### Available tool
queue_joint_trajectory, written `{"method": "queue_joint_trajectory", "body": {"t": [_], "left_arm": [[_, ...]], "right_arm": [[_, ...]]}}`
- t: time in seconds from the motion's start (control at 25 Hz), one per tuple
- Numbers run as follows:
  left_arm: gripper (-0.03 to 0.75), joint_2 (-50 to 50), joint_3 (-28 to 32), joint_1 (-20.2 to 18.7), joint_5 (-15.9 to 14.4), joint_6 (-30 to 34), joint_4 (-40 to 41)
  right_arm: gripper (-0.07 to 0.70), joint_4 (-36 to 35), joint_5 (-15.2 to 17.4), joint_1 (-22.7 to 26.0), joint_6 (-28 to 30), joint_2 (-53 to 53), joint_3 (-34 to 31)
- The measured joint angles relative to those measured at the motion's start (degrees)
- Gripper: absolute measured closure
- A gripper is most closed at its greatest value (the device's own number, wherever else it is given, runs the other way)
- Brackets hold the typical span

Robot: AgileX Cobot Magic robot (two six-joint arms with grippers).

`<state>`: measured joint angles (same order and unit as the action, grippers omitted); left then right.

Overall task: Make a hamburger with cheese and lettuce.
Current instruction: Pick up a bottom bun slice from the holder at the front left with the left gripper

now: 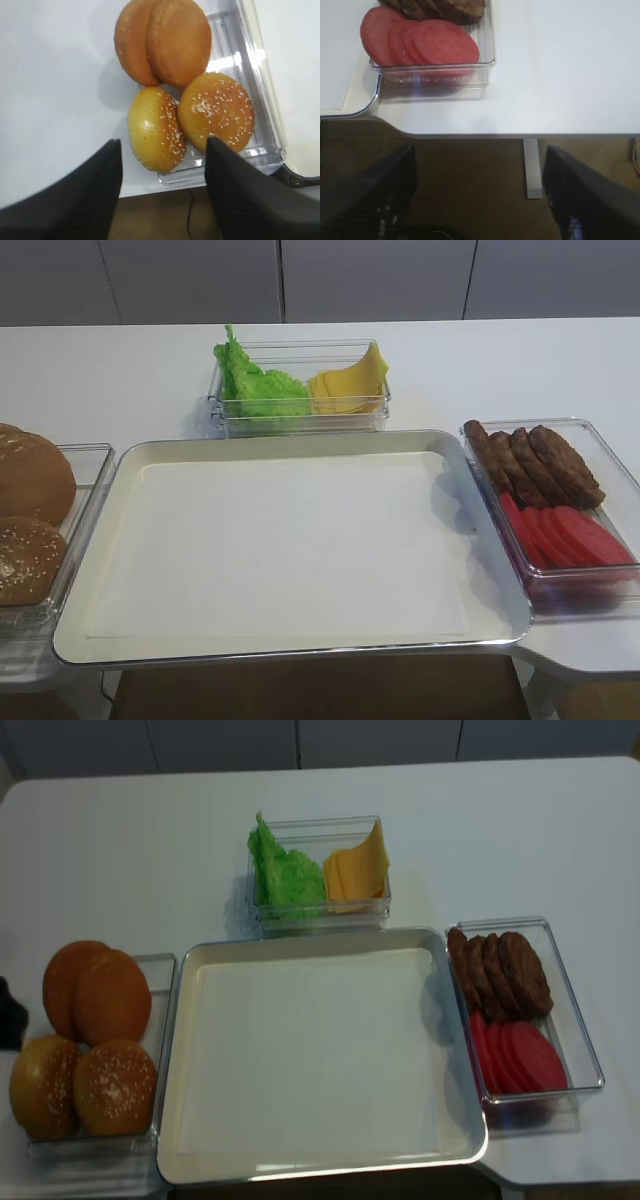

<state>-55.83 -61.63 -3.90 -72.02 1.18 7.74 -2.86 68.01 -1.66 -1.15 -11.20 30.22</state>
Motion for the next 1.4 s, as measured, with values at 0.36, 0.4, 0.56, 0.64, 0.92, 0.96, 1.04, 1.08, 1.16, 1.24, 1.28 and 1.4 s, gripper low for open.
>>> {"method": "queue_joint_trajectory", "body": {"t": [0.36,0.4,0.56,0.64,0.92,0.96,1.04,1.08,1.16,1.24,1.28,1.4], "left_arm": [[0.32,-10.2,-4.1,1.0,0.1,2.5,3.9],[0.32,-12.6,-5.5,2.1,0.2,3.3,4.0],[0.32,-16.7,-8.2,4.5,0.3,5.1,2.5],[0.32,-19.2,-9.8,6.3,0.4,6.4,0.1],[0.32,-27.9,-15.1,9.7,0.6,10.3,-6.4],[0.32,-29.2,-15.7,10.0,0.7,10.5,-6.7],[0.32,-31.0,-16.2,10.5,0.9,11.2,-7.4],[0.32,-31.8,-16.3,10.9,0.9,12.0,-7.7],[0.32,-33.0,-16.7,11.7,0.9,13.3,-9.0],[0.32,-34.0,-16.7,12.6,1.1,14.1,-9.6],[0.32,-34.4,-16.7,13.1,1.2,14.5,-9.8],[0.32,-35.5,-16.7,14.1,1.2,16.1,-10.9]], "right_arm": [[0.013,0.2,-2.1,0.0,2.3,0.0,0.0],[0.013,0.2,-2.5,0.0,2.7,0.0,0.0],[0.013,0.2,-2.7,0.0,4.0,0.0,0.0],[0.013,0.2,-3.1,0.0,4.4,0.1,-0.5],[0.013,0.2,-4.7,0.0,6.9,4.0,-1.2],[0.013,0.2,-4.7,0.0,7.0,4.2,-1.2],[0.013,0.2,-4.7,0.0,7.1,4.7,-1.2],[0.013,0.2,-4.7,0.0,7.1,4.8,-1.2],[0.013,0.2,-4.7,0.0,7.2,5.3,-1.2],[0.013,0.2,-4.2,0.0,7.2,5.9,-1.3],[0.013,0.2,-4.2,0.0,7.2,6.3,-1.8],[0.013,0.2,-3.1,0.0,7.2,6.9,-2.3]]}}
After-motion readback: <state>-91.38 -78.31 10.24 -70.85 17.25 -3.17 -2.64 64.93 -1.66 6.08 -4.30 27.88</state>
